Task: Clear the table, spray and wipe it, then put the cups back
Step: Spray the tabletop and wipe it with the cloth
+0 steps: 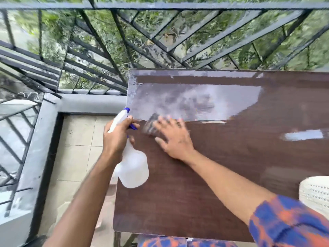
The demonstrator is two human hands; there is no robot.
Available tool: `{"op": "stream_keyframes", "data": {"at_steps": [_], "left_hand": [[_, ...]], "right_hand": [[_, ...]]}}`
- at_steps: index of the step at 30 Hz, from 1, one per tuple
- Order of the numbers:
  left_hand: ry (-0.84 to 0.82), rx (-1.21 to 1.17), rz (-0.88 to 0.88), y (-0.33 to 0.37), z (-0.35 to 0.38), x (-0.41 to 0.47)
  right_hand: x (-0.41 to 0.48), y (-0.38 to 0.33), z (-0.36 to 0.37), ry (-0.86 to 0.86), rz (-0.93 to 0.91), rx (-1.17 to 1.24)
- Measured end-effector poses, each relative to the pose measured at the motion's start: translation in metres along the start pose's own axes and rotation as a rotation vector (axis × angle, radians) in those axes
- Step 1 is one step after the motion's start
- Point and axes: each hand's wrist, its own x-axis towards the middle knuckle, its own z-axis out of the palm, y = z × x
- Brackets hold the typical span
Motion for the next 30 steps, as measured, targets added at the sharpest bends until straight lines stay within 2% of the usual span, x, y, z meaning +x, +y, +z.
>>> {"op": "stream_keyframes", "data": {"at_steps": [2, 3, 5, 7, 12, 16, 20, 24, 26, 30], "left_hand": [[0.035, -0.026, -0.004, 0.0, -0.016, 0.014], [0.041, -0.043, -0.011, 0.001, -0.023, 0.021], [0.056, -0.064, -0.027, 0.001, -0.035, 0.032], [0.046, -0.051, -0.034, 0.005, -0.043, 0.043], [-0.038, -0.019, -0.033, 0.015, -0.053, 0.07], [-0.052, -0.015, -0.035, 0.026, -0.049, 0.091], [-0.071, 0.005, -0.026, 0.032, -0.038, 0.11], [-0.122, 0.024, 0.011, 0.039, -0.02, 0.117], [-0.149, 0.021, 0.02, 0.042, -0.008, 0.117], [-0.192, 0.013, 0.041, 0.045, 0.016, 0.113]], "right_hand": [[0.018, -0.035, 0.018, -0.141, -0.341, -0.033], [0.034, -0.04, 0.021, -0.179, -0.424, -0.041], [0.075, -0.037, 0.022, -0.212, -0.485, -0.039], [0.124, -0.027, 0.016, -0.211, -0.459, -0.037], [0.234, -0.007, -0.005, -0.156, -0.121, -0.003], [0.263, -0.01, -0.01, -0.111, 0.062, 0.05], [0.245, -0.02, -0.004, -0.021, 0.19, 0.032], [0.217, 0.022, -0.015, 0.05, 0.279, 0.031], [0.192, 0.068, -0.027, 0.133, 0.445, 0.025], [0.118, 0.175, -0.063, 0.283, 0.926, 0.014]]}}
